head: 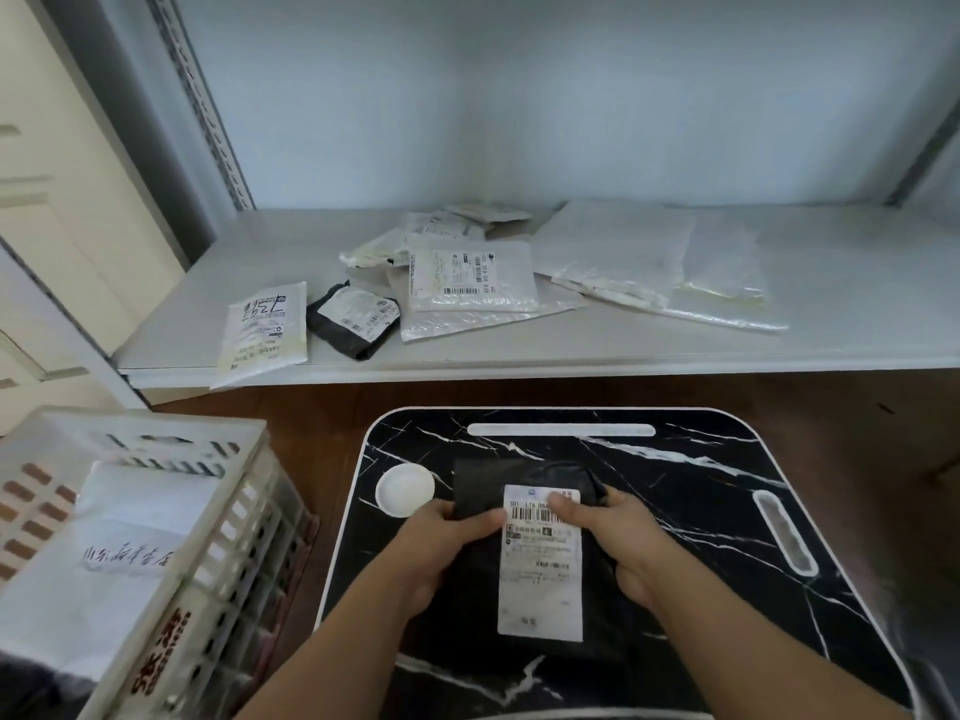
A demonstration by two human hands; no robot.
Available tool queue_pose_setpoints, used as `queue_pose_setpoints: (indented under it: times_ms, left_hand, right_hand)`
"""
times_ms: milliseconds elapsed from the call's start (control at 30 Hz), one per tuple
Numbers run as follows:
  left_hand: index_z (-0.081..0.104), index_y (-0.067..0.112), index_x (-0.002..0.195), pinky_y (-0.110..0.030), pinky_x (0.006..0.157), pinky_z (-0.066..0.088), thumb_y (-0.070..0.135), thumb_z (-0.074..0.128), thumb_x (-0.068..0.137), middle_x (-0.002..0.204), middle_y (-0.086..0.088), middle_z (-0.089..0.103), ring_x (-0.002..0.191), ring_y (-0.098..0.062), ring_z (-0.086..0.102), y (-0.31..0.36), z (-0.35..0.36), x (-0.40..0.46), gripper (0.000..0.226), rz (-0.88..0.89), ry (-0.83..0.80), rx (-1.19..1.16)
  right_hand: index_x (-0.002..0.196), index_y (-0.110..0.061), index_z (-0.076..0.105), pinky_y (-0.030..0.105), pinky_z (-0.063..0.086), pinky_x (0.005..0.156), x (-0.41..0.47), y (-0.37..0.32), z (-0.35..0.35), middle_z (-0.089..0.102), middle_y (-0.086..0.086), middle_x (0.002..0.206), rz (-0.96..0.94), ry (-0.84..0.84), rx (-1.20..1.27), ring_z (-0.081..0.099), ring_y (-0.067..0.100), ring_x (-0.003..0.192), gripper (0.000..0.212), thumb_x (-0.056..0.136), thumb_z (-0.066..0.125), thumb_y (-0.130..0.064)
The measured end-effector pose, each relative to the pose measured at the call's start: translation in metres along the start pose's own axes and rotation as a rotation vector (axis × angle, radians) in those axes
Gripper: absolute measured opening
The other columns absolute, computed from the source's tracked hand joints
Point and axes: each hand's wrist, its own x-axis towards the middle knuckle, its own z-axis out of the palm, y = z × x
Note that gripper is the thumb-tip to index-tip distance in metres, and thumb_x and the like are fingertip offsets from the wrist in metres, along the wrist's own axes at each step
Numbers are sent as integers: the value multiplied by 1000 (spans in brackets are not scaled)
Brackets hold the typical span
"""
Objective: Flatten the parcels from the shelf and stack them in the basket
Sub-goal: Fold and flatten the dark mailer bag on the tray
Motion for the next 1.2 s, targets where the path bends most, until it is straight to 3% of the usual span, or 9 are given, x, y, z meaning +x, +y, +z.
queue_pose_setpoints:
  times_ms: [167,267,400,567,767,867,1000,1100,1200]
  left_hand:
    - [67,7,106,-46,87,56,3,76,77,94,-9,75,90,-27,71,21,-12,-10,31,155,16,114]
    - [70,13,102,-41,85,56,8,76,78,93,-3,75,89,-22,71,36,-35,-17,25,223,47,197]
    - [70,15,105,-38,88,55,13,77,79,100,-3,74,94,-21,69,48,-72,-21,27,261,77,134]
    - [59,18,119,-50,93,51,7,77,77,113,-2,70,107,-25,66,61,-140,-23,47,241,-6,118]
    - [57,11,107,-45,85,56,9,70,86,102,-13,69,91,-29,67,69,-268,-31,24,284,467,62]
    - [57,14,102,-42,80,56,10,63,91,97,-11,67,87,-27,65,52,-336,-36,14,233,679,99]
    - [56,8,112,-41,81,52,9,59,92,104,-15,64,92,-31,60,17,-398,-30,20,87,933,306]
    - [55,9,113,-38,77,48,10,58,93,104,-16,62,86,-29,56,3,-408,-12,20,46,901,399]
    - [50,15,128,-31,73,47,14,59,94,120,-15,62,92,-26,58,-5,-403,16,35,65,802,391]
  right_hand:
    - [100,0,64,36,57,60,-7,-19,18,74,18,85,-65,6,11,73,30,74,27,77,77,-5]
    - [99,-3,66,42,58,70,-6,-26,39,75,16,84,-145,39,-63,73,32,76,25,77,77,-8]
    - [91,-9,68,33,55,62,0,-42,82,75,10,77,-280,80,-164,72,25,67,15,78,76,-9]
    - [89,-9,69,31,54,64,21,-64,152,73,7,79,-340,22,-217,70,23,68,12,79,77,-11]
    - [88,-8,68,30,53,65,58,-48,267,72,11,93,-347,-94,-281,69,23,83,5,86,71,-11]
    - [85,-6,63,27,56,57,65,-29,319,68,14,86,-393,-148,-388,67,20,72,6,88,68,-7]
    - [81,-17,63,35,60,72,75,-3,359,70,6,81,-473,-229,-657,71,15,68,12,88,67,-8]
    - [90,-24,64,31,56,84,88,15,368,68,-2,95,-565,-267,-901,67,11,86,6,89,67,-18]
    - [120,-23,61,26,49,91,95,29,374,62,-7,113,-641,-306,-1100,57,8,103,29,91,65,-25]
